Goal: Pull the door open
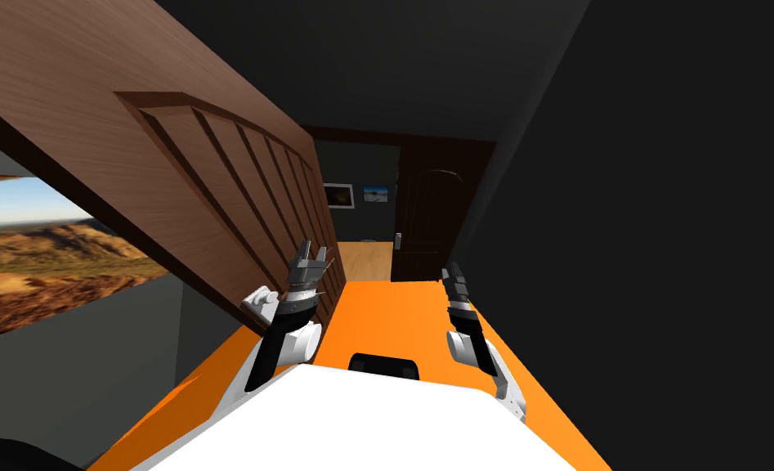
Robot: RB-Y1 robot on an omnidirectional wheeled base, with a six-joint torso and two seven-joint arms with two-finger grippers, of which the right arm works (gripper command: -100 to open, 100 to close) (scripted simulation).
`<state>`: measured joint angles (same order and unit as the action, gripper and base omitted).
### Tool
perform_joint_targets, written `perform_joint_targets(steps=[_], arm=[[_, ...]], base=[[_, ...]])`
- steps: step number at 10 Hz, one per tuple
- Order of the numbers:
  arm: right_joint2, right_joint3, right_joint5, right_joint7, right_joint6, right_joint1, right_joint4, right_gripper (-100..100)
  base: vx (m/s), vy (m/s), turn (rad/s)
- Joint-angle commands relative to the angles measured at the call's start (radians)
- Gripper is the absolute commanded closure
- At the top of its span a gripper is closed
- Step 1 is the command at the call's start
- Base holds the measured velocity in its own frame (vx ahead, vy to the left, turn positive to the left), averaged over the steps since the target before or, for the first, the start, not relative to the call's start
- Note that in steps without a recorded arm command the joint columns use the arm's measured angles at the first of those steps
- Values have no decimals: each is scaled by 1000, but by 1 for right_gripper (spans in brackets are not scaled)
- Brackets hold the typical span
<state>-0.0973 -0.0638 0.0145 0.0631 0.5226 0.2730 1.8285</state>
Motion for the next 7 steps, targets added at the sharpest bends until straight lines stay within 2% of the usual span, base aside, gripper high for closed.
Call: perform_joint_targets(steps=[1, 2, 3, 4, 5, 6, 7], arm=[[-13, -12, -9, 1, 3, -34, -50, -100], [-13, -12, -9, 1, 3, -34, -70, -100], [-24, -21, -15, 1, 4, -59, -100, -100], [-24, -21, -15, 1, 4, -59, -118, -100], [-34, -30, -22, 2, 4, -84, -160, -100], [-34, -30, -22, 2, 4, -84, -166, -100], [-45, -40, -29, 3, 5, -111, -204, -100]], base=[[75, 14, 215], [64, -6, 58], [62, 3, 99], [49, 4, 67], [55, 3, 129], [47, 3, 64], [58, 2, 139]])
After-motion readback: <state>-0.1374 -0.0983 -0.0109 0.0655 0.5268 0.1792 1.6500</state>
